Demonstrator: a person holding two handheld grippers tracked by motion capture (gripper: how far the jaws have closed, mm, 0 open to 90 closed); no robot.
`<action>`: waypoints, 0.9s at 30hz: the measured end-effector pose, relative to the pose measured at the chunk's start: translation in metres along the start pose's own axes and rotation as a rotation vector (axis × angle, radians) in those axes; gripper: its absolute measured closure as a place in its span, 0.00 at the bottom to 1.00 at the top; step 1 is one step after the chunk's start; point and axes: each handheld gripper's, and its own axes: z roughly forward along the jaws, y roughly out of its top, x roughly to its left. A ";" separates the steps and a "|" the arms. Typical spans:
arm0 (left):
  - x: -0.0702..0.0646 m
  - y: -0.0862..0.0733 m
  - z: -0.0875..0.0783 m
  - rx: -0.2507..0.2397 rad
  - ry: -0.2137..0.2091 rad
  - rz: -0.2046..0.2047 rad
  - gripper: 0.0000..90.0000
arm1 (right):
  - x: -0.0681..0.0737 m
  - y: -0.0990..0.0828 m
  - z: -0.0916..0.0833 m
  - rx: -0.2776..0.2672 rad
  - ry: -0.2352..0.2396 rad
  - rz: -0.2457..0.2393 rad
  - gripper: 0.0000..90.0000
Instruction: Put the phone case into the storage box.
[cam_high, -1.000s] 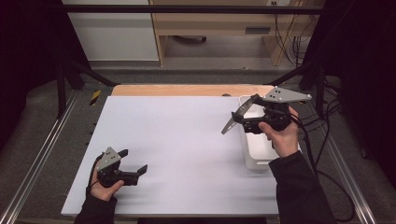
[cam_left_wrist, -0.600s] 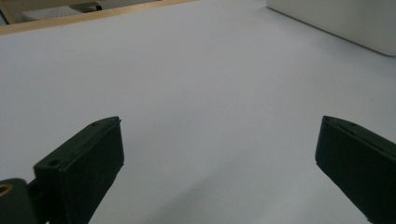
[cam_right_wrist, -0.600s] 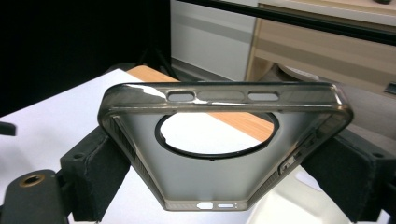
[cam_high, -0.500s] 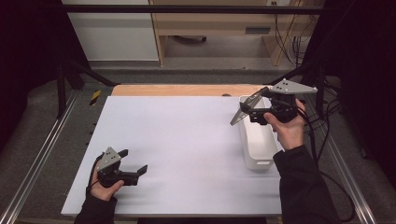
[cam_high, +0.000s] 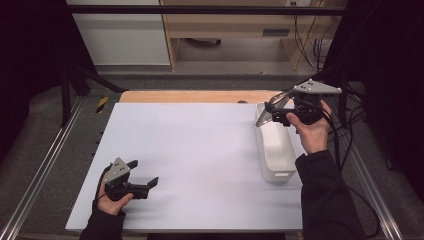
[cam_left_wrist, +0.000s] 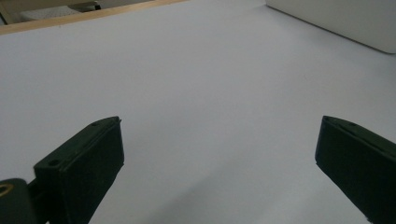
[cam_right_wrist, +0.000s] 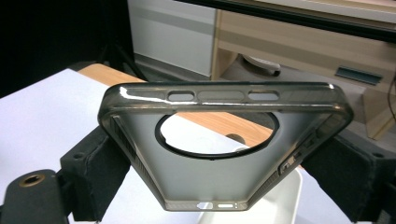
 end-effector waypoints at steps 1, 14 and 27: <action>0.000 0.000 0.000 0.000 0.000 0.000 0.01 | -0.001 0.000 0.001 -0.001 -0.007 0.003 0.13; 0.000 0.000 0.001 0.001 -0.005 0.005 0.01 | -0.015 -0.002 0.022 0.018 -0.086 0.045 0.13; 0.000 -0.001 0.003 0.007 -0.007 0.010 0.01 | -0.024 -0.008 0.049 0.051 -0.159 0.090 0.13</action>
